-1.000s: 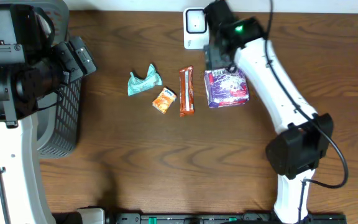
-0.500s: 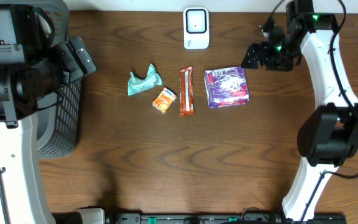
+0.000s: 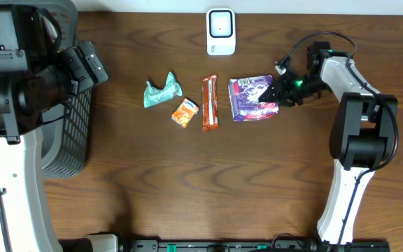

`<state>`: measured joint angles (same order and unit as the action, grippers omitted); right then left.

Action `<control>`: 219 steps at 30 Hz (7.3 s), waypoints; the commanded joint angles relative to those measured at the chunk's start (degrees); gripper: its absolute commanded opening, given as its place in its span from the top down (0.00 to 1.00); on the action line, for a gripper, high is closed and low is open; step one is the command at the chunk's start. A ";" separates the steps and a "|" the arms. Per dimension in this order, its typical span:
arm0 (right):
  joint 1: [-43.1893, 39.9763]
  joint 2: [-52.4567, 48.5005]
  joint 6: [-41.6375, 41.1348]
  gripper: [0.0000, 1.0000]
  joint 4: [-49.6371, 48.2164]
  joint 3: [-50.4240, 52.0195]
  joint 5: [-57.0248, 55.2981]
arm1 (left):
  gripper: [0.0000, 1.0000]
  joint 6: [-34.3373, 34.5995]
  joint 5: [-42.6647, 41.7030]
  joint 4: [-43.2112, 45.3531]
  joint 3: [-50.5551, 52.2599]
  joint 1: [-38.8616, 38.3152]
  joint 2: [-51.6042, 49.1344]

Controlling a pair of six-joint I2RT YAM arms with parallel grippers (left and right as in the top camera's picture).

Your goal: Scan the item barcode

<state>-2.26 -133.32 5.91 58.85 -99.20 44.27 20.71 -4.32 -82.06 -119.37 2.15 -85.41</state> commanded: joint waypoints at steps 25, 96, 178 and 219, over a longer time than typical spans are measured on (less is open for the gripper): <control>25.46 8.59 -33.05 0.80 10.91 -5.31 -80.52 | 0.02 -0.74 0.48 0.02 0.26 0.20 -0.20; 14.32 12.02 -49.03 0.99 -54.60 -1.99 -23.43 | 0.02 -0.74 0.50 0.02 0.31 0.20 -0.20; 28.50 6.73 -29.40 0.36 -21.42 3.37 -30.95 | 0.02 -0.74 0.50 0.02 0.31 0.20 -0.22; 29.20 0.90 -32.04 0.97 4.15 -1.40 -88.15 | 0.02 -0.74 0.48 0.02 0.31 0.20 -0.22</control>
<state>25.69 -129.62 -24.58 63.20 -101.36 -46.33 20.71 -4.32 -82.06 -119.37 2.15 -85.41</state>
